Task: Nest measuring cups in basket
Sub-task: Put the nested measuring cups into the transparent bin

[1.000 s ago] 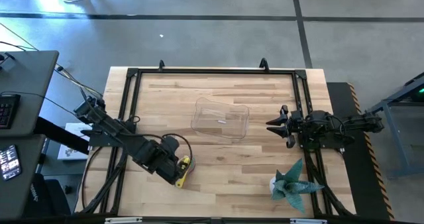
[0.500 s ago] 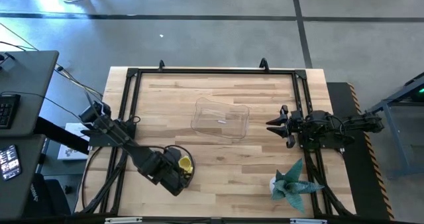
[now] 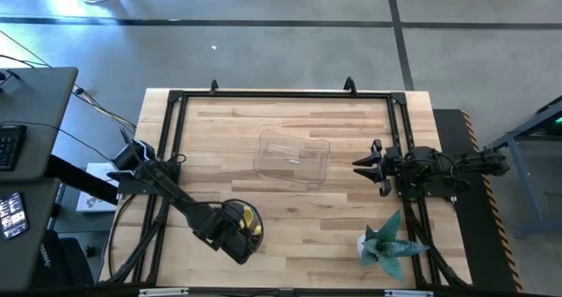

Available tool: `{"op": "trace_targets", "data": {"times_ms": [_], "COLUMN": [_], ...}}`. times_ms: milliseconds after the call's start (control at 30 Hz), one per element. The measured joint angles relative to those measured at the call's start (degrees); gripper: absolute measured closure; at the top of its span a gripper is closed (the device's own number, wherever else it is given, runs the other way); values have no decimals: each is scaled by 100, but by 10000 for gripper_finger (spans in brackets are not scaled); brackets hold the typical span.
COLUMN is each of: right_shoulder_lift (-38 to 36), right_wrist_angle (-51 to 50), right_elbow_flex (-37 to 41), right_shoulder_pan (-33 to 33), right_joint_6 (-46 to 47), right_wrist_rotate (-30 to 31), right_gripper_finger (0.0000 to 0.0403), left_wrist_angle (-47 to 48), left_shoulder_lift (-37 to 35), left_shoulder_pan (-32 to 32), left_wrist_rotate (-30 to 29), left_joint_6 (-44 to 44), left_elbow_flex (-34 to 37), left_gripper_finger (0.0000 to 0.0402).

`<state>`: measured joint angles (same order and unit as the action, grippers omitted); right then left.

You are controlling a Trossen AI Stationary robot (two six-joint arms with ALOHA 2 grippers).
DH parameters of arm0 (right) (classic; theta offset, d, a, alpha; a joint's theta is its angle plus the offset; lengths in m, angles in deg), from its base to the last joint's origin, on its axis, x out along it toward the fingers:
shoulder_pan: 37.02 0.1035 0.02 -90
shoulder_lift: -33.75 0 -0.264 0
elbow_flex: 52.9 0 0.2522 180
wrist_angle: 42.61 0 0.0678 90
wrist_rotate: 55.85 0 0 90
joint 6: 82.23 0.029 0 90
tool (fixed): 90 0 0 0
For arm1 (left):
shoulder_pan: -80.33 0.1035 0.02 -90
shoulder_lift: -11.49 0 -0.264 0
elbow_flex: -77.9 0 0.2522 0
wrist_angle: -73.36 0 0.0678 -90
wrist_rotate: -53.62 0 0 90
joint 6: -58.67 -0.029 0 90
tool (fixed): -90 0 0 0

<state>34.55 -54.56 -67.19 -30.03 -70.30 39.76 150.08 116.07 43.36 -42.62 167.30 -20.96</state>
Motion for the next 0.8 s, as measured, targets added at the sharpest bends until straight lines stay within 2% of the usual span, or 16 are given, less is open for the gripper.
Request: {"op": "trace_targets", "data": {"times_ms": [367, 800], "right_shoulder_lift": [4, 4], "right_wrist_angle": [-1, 0], "right_elbow_flex": [0, 0], "right_shoulder_pan": [0, 2], "right_joint_6": [0, 0], "right_wrist_rotate": [0, 0], "right_gripper_finger": [302, 302], "left_wrist_angle": [-4, -122], "left_shoulder_lift": [304, 634], "left_shoulder_pan": [20, 31], "left_wrist_rotate": [-6, -46], "left_joint_6": [-109, -237], "left_elbow_flex": [0, -2], "left_gripper_finger": [137, 137]}}
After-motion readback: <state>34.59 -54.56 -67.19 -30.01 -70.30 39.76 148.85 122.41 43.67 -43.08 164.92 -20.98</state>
